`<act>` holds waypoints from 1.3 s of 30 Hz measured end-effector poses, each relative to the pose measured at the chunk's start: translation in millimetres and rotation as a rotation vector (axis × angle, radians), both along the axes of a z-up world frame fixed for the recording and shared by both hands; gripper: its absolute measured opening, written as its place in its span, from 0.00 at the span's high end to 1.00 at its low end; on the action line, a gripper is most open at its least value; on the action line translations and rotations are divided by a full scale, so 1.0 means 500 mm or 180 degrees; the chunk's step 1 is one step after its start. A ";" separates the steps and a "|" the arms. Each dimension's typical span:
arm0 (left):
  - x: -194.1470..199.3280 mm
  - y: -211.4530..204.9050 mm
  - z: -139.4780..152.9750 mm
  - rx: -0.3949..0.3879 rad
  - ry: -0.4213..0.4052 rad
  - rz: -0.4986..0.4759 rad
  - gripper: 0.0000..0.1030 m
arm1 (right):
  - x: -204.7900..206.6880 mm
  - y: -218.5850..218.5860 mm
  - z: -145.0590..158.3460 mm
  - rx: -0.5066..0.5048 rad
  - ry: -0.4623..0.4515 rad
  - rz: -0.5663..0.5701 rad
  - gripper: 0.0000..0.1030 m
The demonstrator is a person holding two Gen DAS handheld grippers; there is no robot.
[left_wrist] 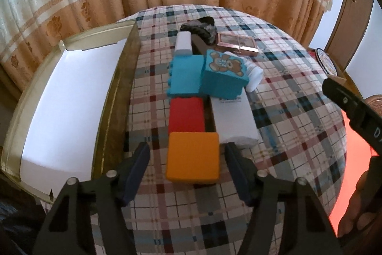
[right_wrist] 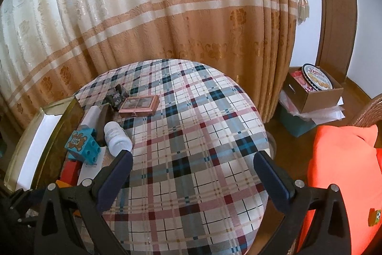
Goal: Organize rigid objects
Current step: 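Move the left gripper to the orange cube block and grasp it, then lift the orange cube with the left gripper while the right gripper grasps the teal bear block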
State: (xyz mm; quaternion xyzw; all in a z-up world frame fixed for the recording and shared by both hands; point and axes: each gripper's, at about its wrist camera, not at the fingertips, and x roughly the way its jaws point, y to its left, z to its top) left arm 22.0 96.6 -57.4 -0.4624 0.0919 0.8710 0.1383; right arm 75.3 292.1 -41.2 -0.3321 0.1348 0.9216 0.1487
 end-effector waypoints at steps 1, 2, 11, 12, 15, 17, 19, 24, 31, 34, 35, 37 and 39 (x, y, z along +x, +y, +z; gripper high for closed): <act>0.000 0.000 0.001 -0.0006 0.0013 -0.0006 0.44 | 0.000 0.002 -0.001 -0.0011 -0.0005 -0.0006 0.01; 0.001 -0.001 0.001 -0.0011 0.0029 -0.0020 0.47 | -0.001 0.005 -0.002 -0.0025 -0.0013 -0.0018 0.01; 0.007 -0.021 0.023 0.0196 0.0036 -0.0171 0.62 | -0.004 -0.002 0.002 -0.0021 -0.0033 -0.0018 0.01; 0.012 -0.023 0.030 0.0251 0.0052 -0.0207 0.62 | -0.004 -0.004 0.003 -0.0022 -0.0035 -0.0017 0.01; 0.022 -0.035 0.055 0.0385 0.0141 -0.0316 0.62 | -0.004 -0.011 0.009 -0.0025 -0.0025 -0.0014 0.01; 0.025 -0.043 0.069 0.0446 0.0210 -0.0348 0.62 | -0.006 -0.019 0.013 -0.0010 -0.0006 0.0008 0.01; 0.027 -0.045 0.078 0.0483 0.0248 -0.0388 0.62 | -0.009 -0.028 0.014 0.0002 -0.0019 0.0034 0.01; 0.025 -0.054 0.085 0.0562 0.0253 -0.0381 0.62 | -0.014 -0.049 0.014 -0.0002 -0.0044 0.0122 0.01; 0.021 -0.076 0.103 0.0639 0.0339 -0.0315 0.62 | -0.028 -0.074 0.022 -0.0090 -0.0009 0.0273 0.07; 0.015 -0.093 0.124 0.0661 0.0437 -0.0225 0.62 | -0.047 -0.104 0.027 -0.0148 0.0024 0.0459 0.08; 0.013 -0.098 0.129 0.0645 0.0471 -0.0192 0.62 | -0.055 -0.116 0.029 -0.0138 0.0037 0.0514 0.08; 0.008 -0.111 0.142 0.0540 0.0571 -0.0085 0.62 | -0.072 -0.142 0.034 -0.0145 0.0063 0.0634 0.08; 0.002 -0.126 0.149 0.0480 0.0635 0.0009 0.62 | -0.089 -0.162 0.033 -0.0140 0.0080 0.0738 0.08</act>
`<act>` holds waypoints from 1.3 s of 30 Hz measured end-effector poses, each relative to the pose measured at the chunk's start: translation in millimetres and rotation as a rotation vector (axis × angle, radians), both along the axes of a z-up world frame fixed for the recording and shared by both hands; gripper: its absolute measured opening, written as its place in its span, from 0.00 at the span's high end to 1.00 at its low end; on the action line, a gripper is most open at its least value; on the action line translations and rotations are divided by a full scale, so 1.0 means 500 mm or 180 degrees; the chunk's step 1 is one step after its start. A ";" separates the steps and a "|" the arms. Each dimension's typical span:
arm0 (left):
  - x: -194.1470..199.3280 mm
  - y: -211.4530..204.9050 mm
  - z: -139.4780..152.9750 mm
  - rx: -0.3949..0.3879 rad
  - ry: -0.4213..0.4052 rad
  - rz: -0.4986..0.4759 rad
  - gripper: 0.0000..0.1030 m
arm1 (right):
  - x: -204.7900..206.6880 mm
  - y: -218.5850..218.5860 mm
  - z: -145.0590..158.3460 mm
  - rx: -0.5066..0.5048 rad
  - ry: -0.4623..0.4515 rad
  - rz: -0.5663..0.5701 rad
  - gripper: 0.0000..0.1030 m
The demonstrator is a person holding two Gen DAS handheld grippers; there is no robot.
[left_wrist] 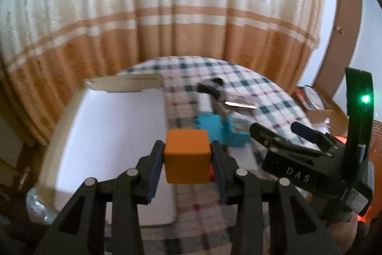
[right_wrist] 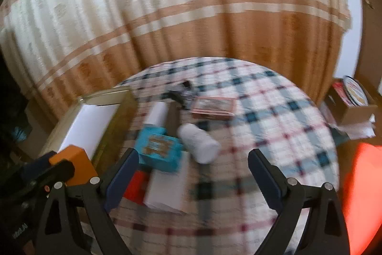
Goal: Organize rigid objects
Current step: 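Lift the orange cube with the left gripper while the right gripper grasps the teal bear block, then lower the orange cube and teal bear block into the tray and release both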
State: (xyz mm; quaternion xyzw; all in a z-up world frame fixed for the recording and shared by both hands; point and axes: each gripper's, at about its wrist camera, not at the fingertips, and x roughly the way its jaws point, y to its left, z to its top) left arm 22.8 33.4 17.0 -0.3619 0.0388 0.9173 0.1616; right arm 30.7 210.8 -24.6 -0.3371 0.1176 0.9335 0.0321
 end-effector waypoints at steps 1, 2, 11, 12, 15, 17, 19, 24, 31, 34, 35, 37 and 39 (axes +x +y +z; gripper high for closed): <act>-0.004 -0.009 0.002 -0.0002 0.0011 0.0041 0.62 | -0.013 -0.010 -0.003 0.0019 -0.0008 0.0021 0.08; -0.008 -0.020 0.004 0.0001 0.0018 0.0091 0.62 | -0.022 -0.015 -0.006 0.0017 -0.0020 0.0032 0.08; -0.033 -0.098 -0.004 -0.0021 -0.0005 0.0434 0.62 | -0.101 -0.053 -0.051 0.0028 -0.0302 0.0133 0.16; -0.033 -0.099 -0.004 -0.0023 -0.0004 0.0440 0.62 | -0.102 -0.055 -0.055 0.0066 -0.0317 0.0119 0.22; -0.038 -0.107 -0.005 -0.0026 -0.0015 0.0462 0.62 | -0.110 -0.054 -0.068 0.0028 -0.0423 0.0148 0.49; -0.041 -0.113 -0.009 -0.0021 -0.0030 0.0483 0.62 | -0.108 -0.049 -0.070 0.0024 -0.0425 0.0108 0.50; -0.043 -0.116 -0.010 -0.0014 -0.0039 0.0494 0.62 | -0.106 -0.047 -0.070 0.0003 -0.0433 0.0120 0.51; -0.047 -0.128 -0.014 -0.0027 -0.0031 0.0556 0.62 | -0.094 -0.043 -0.041 -0.0033 -0.0329 0.0081 0.51; -0.064 -0.170 -0.008 -0.0014 0.0014 0.0744 0.62 | -0.070 -0.125 0.056 -0.0067 0.0074 0.0428 0.51; -0.071 -0.189 -0.008 -0.0044 0.0032 0.0844 0.62 | -0.075 -0.186 0.079 -0.0006 0.0155 0.0682 0.51; -0.073 -0.198 -0.009 -0.0058 0.0041 0.0891 0.62 | -0.078 -0.210 0.081 0.0013 0.0162 0.0762 0.51; -0.074 -0.210 -0.012 -0.0089 0.0046 0.0942 0.62 | -0.082 -0.242 0.080 0.0024 0.0147 0.0860 0.50; -0.078 -0.223 -0.015 -0.0113 0.0045 0.0989 0.62 | -0.087 -0.265 0.075 0.0003 0.0129 0.0932 0.50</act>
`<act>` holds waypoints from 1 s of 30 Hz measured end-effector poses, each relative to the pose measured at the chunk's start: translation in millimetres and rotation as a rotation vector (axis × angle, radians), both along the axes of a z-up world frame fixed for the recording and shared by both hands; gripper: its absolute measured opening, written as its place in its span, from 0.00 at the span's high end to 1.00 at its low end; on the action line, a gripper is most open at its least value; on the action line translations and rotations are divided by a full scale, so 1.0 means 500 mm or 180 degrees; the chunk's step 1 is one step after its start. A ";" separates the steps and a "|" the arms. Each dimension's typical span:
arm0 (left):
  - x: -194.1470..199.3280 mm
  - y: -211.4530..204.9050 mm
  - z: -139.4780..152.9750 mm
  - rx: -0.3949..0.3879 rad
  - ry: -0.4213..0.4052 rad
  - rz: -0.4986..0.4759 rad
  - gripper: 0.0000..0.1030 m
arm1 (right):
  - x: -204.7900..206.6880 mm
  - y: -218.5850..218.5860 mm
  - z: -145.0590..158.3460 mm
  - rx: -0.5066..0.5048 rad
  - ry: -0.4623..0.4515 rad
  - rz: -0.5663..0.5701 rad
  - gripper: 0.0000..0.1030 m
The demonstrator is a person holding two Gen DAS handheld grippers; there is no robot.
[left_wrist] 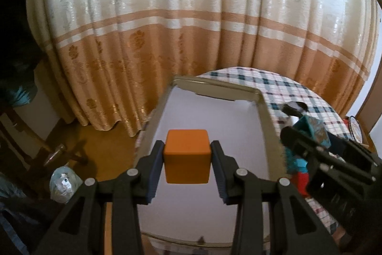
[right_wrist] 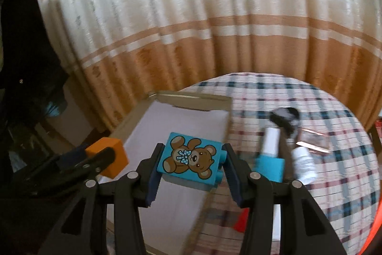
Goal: Organize rigid objects
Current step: 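Lower the orange cube and teal bear block into the tray and release both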
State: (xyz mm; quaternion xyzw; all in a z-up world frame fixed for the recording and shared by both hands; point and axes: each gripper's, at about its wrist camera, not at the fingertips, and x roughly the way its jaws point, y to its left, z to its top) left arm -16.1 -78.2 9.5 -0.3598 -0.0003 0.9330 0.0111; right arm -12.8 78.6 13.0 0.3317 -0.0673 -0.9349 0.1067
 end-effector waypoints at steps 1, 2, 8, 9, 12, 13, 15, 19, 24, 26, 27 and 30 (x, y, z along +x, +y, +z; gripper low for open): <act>-0.002 -0.006 -0.003 -0.0007 -0.0006 0.0020 0.62 | -0.002 -0.011 -0.002 0.0013 -0.0005 0.0026 0.50; -0.004 -0.011 -0.006 -0.0011 -0.0020 0.0045 0.62 | -0.004 -0.023 -0.005 0.0044 -0.0010 0.0054 0.50; -0.013 -0.020 -0.027 -0.0055 -0.0070 0.0077 0.62 | -0.015 -0.048 -0.029 0.0116 -0.0122 0.0080 0.50; -0.015 -0.020 -0.030 -0.0058 -0.0083 0.0084 0.62 | -0.018 -0.050 -0.034 0.0128 -0.0150 0.0085 0.50; -0.020 -0.027 -0.038 -0.0030 -0.0127 0.0103 0.62 | -0.026 -0.053 -0.048 0.0116 -0.0230 0.0091 0.50; -0.021 -0.029 -0.041 -0.0037 -0.0132 0.0110 0.62 | -0.028 -0.054 -0.052 0.0115 -0.0250 0.0101 0.50; -0.024 -0.031 -0.046 -0.0054 -0.0146 0.0120 0.62 | -0.033 -0.059 -0.061 0.0112 -0.0293 0.0126 0.50; -0.032 -0.035 -0.056 -0.0093 -0.0179 0.0156 0.62 | -0.045 -0.064 -0.075 0.0086 -0.0383 0.0126 0.50; -0.036 -0.041 -0.069 -0.0102 -0.0222 0.0178 0.62 | -0.054 -0.076 -0.088 0.0121 -0.0430 0.0163 0.50; -0.039 -0.042 -0.073 -0.0115 -0.0239 0.0184 0.62 | -0.056 -0.079 -0.093 0.0119 -0.0452 0.0174 0.50; -0.041 -0.043 -0.075 -0.0113 -0.0250 0.0185 0.62 | -0.057 -0.080 -0.096 0.0117 -0.0467 0.0182 0.50; -0.044 -0.043 -0.078 -0.0118 -0.0268 0.0183 0.62 | -0.061 -0.081 -0.102 0.0133 -0.0496 0.0184 0.50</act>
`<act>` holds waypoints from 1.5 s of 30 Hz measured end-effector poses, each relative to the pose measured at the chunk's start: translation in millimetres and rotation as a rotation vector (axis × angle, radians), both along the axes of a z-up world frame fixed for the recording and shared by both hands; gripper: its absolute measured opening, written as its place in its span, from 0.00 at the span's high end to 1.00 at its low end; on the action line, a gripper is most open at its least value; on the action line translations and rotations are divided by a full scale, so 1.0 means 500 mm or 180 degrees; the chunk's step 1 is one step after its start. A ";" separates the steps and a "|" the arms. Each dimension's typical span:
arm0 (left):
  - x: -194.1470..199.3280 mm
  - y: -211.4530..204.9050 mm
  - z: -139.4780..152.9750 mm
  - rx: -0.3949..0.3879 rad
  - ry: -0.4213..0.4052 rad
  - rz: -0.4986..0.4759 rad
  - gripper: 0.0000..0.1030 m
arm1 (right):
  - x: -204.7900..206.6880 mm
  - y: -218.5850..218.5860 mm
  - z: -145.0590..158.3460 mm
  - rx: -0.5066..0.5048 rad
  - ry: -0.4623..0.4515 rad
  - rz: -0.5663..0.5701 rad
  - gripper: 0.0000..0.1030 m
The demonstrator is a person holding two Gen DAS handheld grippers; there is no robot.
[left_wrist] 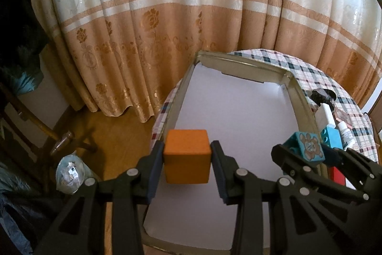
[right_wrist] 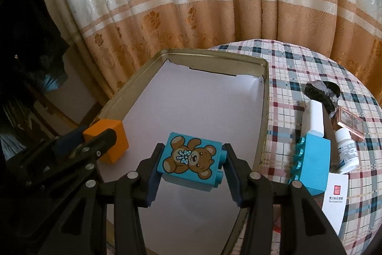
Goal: Organize rigid objects
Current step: 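Lower the orange cube and teal bear block into the tray and release both, then withdraw both grippers from the tray back toward the remaining items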
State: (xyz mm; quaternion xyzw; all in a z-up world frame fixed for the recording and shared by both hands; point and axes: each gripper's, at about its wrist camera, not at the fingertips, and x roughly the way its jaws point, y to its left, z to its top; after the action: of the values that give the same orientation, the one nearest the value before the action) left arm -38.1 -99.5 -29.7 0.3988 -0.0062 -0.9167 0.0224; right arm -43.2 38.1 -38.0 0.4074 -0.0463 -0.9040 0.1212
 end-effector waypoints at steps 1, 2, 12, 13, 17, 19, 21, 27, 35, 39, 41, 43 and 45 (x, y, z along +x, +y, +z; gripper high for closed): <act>0.000 0.001 -0.001 -0.0012 -0.0001 0.0001 0.62 | 0.000 0.002 -0.002 -0.0010 -0.0012 -0.0003 0.50; -0.001 0.002 -0.002 -0.0021 -0.0005 0.0003 0.62 | -0.001 0.002 -0.003 -0.0017 -0.0023 -0.0005 0.50; -0.010 0.004 -0.007 -0.0006 -0.0047 0.0056 0.60 | -0.002 0.005 -0.009 0.0080 -0.0039 -0.0048 0.46; -0.010 0.002 -0.005 0.0036 -0.0057 0.0053 0.57 | -0.002 0.007 -0.007 0.0080 -0.0025 -0.0047 0.46; -0.009 -0.004 0.005 0.0227 -0.0085 0.0059 0.46 | 0.006 0.023 0.009 0.0112 0.0085 -0.0127 0.41; -0.005 -0.004 0.013 0.0288 -0.0043 0.0089 0.34 | 0.013 0.039 0.018 -0.0002 0.0134 -0.0165 0.41; 0.003 -0.002 0.023 0.0124 0.0063 0.0256 0.14 | 0.020 0.052 0.024 -0.0051 0.0170 -0.0256 0.35; 0.027 0.009 0.055 -0.0187 0.0373 0.0352 0.01 | 0.035 0.081 0.031 -0.0216 0.0185 -0.0377 0.27; 0.040 0.044 0.063 -0.0208 0.0363 0.0203 0.01 | 0.061 0.117 0.053 -0.0250 0.0292 -0.0517 0.27; 0.046 0.066 0.064 -0.0199 0.0347 0.0114 0.01 | 0.073 0.144 0.060 -0.0268 0.0329 -0.0611 0.27; 0.046 0.075 0.064 -0.0194 0.0328 0.0083 0.01 | 0.078 0.155 0.063 -0.0289 0.0339 -0.0647 0.27; 0.047 0.083 0.064 -0.0160 0.0305 0.0039 0.01 | 0.084 0.166 0.065 -0.0299 0.0356 -0.0691 0.27; 0.048 0.090 0.066 -0.0131 0.0299 0.0010 0.01 | 0.088 0.177 0.067 -0.0285 0.0366 -0.0724 0.27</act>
State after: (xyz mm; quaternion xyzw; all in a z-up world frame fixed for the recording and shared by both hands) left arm -14.2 -54.4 3.1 0.3547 -0.0234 -0.9341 0.0323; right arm 1.1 126.5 -4.5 0.3411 -0.1255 -0.9308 0.0386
